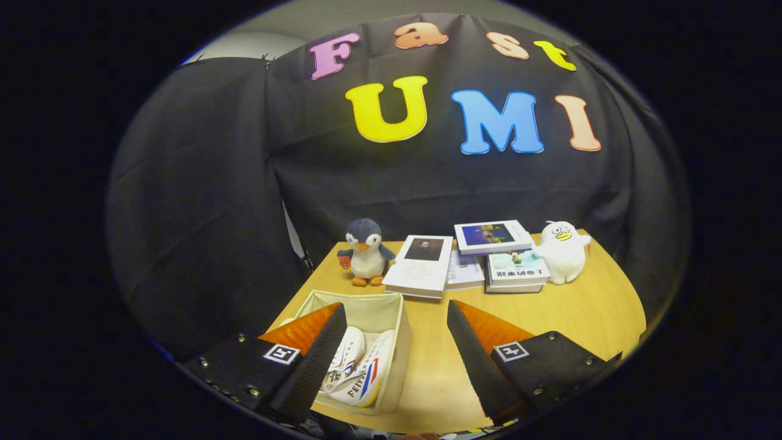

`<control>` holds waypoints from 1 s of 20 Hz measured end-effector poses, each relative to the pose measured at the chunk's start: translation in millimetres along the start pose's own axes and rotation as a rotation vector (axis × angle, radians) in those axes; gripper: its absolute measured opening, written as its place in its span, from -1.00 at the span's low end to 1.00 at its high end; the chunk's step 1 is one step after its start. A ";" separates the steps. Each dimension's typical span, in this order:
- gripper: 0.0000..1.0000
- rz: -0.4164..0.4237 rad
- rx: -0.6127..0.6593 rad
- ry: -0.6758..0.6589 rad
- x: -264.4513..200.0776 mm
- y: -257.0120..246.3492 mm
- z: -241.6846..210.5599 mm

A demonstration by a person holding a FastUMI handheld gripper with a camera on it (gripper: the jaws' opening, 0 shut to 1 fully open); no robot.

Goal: Open the storage box then place both shoes into the box .Put the left shoe in first, then the right shoe, with the right side of both shoes facing outward in a uniform manner.

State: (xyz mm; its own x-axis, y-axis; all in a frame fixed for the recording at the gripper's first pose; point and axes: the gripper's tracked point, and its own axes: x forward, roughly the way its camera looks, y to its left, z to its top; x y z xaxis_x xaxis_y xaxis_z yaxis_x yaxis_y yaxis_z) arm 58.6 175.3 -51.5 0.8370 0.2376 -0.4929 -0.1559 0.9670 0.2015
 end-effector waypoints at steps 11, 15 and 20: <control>0.99 -0.237 -0.070 -0.241 -108.0 -168.7 56.4; 0.99 -0.294 -0.088 -0.315 -130.7 -209.1 62.6; 0.99 -0.313 -0.084 -0.372 -137.9 -230.7 68.1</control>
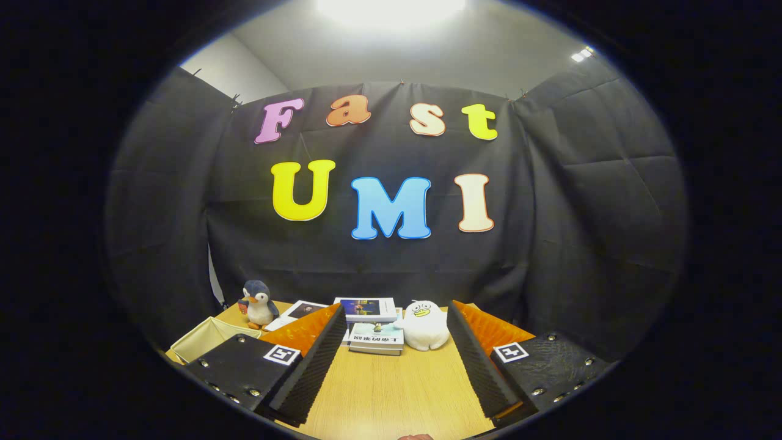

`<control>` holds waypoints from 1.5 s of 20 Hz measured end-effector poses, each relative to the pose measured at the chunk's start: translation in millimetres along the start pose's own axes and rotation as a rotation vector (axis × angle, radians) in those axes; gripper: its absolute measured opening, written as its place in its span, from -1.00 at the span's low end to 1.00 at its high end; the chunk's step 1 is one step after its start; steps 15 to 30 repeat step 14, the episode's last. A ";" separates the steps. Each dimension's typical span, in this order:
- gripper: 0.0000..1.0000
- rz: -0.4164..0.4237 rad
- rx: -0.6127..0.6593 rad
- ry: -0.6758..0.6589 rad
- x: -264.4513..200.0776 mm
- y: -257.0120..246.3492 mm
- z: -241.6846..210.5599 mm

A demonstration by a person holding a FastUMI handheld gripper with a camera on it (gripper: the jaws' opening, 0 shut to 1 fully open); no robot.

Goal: Open the storage box then place both shoes into the box .Put the left shoe in first, then the right shoe, with the right side of both shoes facing outward in a uniform manner.

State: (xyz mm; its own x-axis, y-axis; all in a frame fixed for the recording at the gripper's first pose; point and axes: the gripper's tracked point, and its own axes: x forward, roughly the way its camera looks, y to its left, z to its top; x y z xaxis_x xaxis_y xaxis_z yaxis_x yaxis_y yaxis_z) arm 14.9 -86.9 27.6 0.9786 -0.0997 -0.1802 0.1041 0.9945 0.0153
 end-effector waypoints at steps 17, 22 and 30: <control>0.99 0.011 0.008 -0.098 20.5 10.5 32.5; 0.99 0.011 0.008 -0.098 20.5 10.5 32.5; 0.99 0.011 0.008 -0.098 20.5 10.5 32.5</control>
